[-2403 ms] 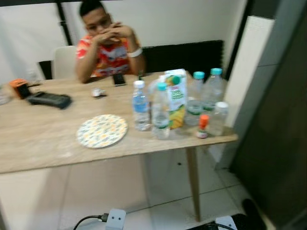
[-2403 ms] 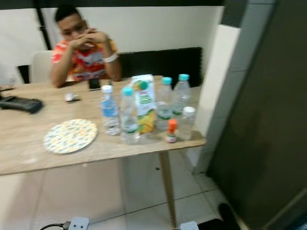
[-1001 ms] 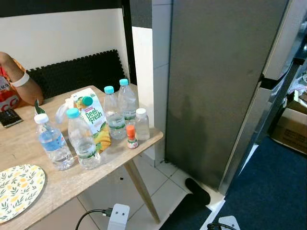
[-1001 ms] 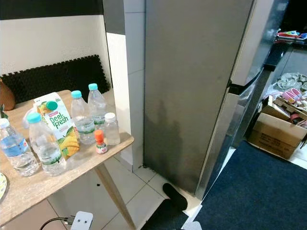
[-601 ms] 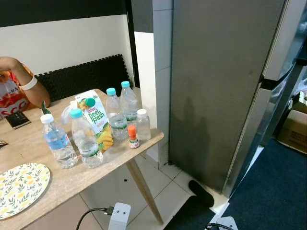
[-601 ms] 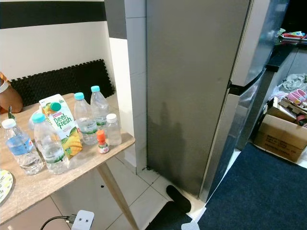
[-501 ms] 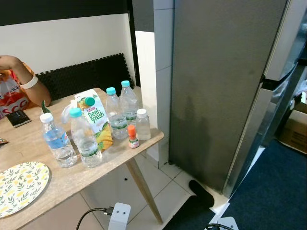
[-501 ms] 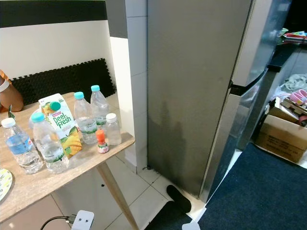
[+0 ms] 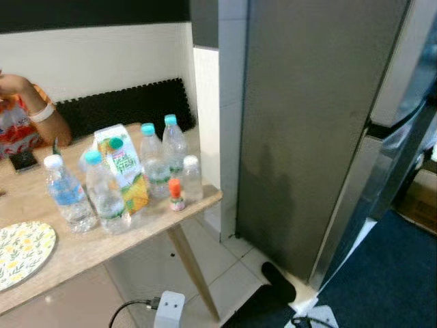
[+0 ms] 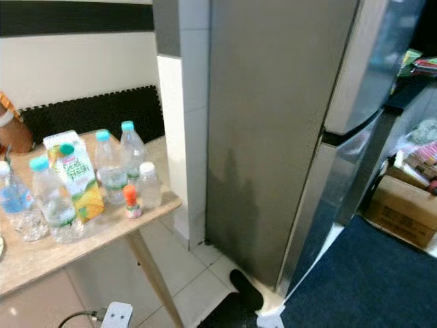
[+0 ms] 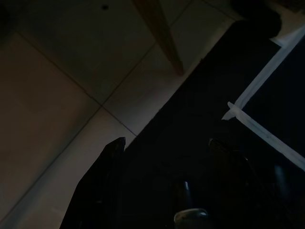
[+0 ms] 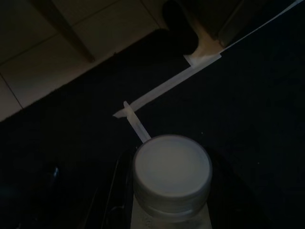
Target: Restocking fridge
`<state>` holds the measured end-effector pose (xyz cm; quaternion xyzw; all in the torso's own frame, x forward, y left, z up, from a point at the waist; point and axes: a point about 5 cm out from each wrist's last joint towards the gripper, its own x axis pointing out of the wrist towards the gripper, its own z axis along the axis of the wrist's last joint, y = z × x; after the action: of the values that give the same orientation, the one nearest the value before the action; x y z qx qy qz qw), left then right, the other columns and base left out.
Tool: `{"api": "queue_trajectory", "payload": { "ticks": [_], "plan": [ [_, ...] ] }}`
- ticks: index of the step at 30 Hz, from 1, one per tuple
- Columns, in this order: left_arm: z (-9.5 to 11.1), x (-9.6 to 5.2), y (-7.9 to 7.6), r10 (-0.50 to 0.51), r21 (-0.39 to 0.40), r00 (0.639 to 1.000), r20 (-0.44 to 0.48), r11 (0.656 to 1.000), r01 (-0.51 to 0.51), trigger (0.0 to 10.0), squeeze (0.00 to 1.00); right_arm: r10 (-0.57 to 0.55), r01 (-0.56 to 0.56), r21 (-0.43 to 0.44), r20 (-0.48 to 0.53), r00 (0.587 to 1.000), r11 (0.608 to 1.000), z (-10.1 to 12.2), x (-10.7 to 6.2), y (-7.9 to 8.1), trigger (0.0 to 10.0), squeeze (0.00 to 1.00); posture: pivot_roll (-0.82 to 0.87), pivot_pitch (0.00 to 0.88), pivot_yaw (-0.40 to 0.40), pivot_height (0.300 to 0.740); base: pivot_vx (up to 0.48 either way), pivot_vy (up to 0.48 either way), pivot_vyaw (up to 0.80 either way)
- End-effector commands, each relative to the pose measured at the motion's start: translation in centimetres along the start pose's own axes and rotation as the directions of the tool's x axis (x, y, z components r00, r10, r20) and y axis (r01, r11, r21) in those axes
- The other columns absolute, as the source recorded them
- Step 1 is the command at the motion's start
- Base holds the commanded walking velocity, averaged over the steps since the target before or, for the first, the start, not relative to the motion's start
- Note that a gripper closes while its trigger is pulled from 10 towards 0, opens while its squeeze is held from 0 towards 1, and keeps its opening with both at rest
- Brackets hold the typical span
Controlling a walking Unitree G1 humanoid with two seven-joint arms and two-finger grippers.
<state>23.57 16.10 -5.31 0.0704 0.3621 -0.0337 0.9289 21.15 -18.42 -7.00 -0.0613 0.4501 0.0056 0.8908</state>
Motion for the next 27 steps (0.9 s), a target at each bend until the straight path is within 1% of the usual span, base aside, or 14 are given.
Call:
{"api": "queue_trajectory", "payload": {
  "ticks": [1,27],
  "plan": [
    [-0.44,-0.1,0.09,0.001,-0.003,1.0,-0.016,1.0,-0.001,10.0,0.0,-0.014,0.014,-0.002,0.0,1.0,1.0,-0.11,-0.04,-0.48,10.0,0.0,-0.03,0.079,0.014,0.74,0.0,-0.352,0.0],
    [-0.18,-0.01,0.01,0.0,-0.003,1.0,-0.012,1.0,0.0,10.0,0.0,-0.015,0.015,-0.003,-0.001,1.0,1.0,-0.18,-0.06,-0.55,10.0,0.0,-0.04,0.082,0.013,0.74,0.0,-0.353,0.0]
  ]
}}
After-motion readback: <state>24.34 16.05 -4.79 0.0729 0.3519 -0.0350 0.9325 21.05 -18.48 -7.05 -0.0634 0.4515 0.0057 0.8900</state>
